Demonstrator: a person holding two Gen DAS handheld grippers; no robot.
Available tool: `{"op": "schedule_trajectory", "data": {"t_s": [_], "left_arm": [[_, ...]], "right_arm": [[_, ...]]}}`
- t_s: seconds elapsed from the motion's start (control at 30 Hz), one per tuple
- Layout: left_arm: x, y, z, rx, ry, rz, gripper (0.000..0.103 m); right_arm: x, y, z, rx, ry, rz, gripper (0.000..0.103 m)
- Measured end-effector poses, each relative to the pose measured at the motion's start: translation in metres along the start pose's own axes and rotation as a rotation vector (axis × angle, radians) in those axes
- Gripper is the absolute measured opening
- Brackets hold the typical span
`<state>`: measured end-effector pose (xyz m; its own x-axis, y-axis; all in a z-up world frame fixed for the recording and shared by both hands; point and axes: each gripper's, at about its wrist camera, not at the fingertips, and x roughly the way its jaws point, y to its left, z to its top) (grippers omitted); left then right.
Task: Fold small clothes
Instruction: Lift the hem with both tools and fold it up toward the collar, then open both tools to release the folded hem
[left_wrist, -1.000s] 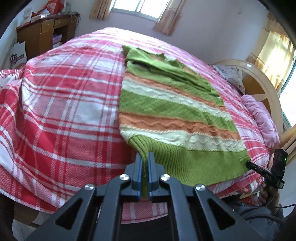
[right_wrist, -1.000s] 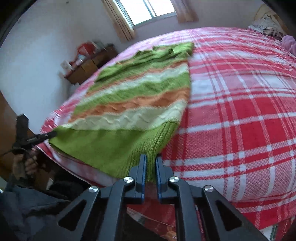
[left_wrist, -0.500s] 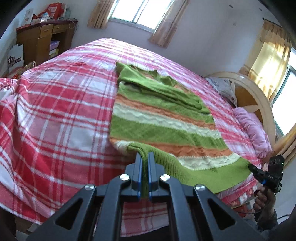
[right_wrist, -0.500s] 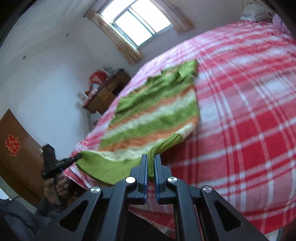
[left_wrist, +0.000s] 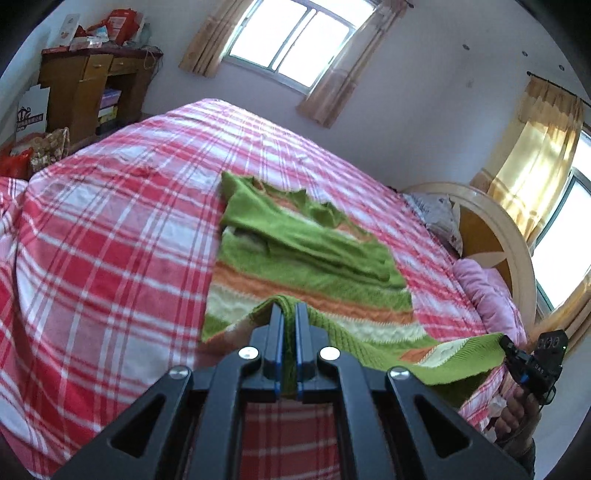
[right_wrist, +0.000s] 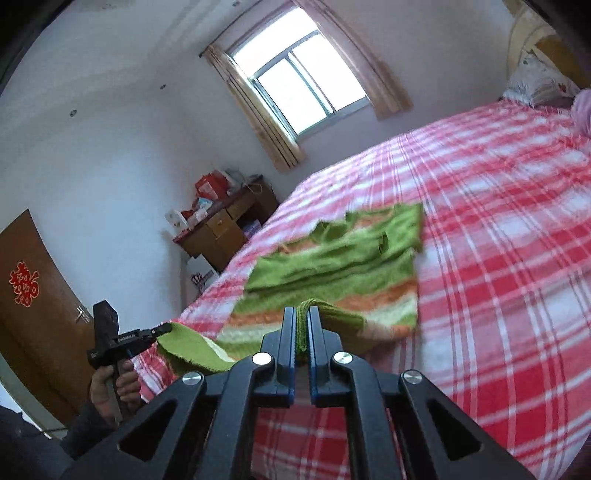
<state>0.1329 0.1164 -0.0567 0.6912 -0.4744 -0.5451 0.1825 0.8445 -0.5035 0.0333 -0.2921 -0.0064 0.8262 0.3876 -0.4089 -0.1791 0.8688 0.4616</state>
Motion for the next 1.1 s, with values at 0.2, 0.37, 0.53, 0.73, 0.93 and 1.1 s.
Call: {"op": "schedule_trajectory", "data": {"t_s": [0.2, 0.37, 0.53, 0.73, 0.93, 1.1], "left_arm": [[0.002, -0.001, 0.024, -0.012, -0.039, -0.011, 0.005], [0.014, -0.004, 0.047, 0.001, -0.049, 0.012, 0.005], [0.025, -0.009, 0.074, 0.023, -0.072, 0.024, 0.005], [0.042, -0.011, 0.106, 0.011, -0.098, 0.022, 0.005], [0.067, -0.016, 0.138, 0.018, -0.109, 0.030, 0.004], [0.112, -0.015, 0.153, 0.046, -0.059, 0.083, 0.004]], "right_arm": [[0.010, 0.005, 0.031, -0.019, -0.044, 0.014, 0.004], [0.025, 0.008, 0.053, -0.042, -0.060, 0.013, 0.004], [0.041, 0.011, 0.077, -0.062, -0.075, 0.006, 0.004], [0.059, 0.005, 0.104, -0.068, -0.093, -0.002, 0.004], [0.088, -0.009, 0.137, -0.066, -0.087, -0.032, 0.004], [0.124, -0.029, 0.153, -0.059, -0.042, -0.077, 0.004]]}}
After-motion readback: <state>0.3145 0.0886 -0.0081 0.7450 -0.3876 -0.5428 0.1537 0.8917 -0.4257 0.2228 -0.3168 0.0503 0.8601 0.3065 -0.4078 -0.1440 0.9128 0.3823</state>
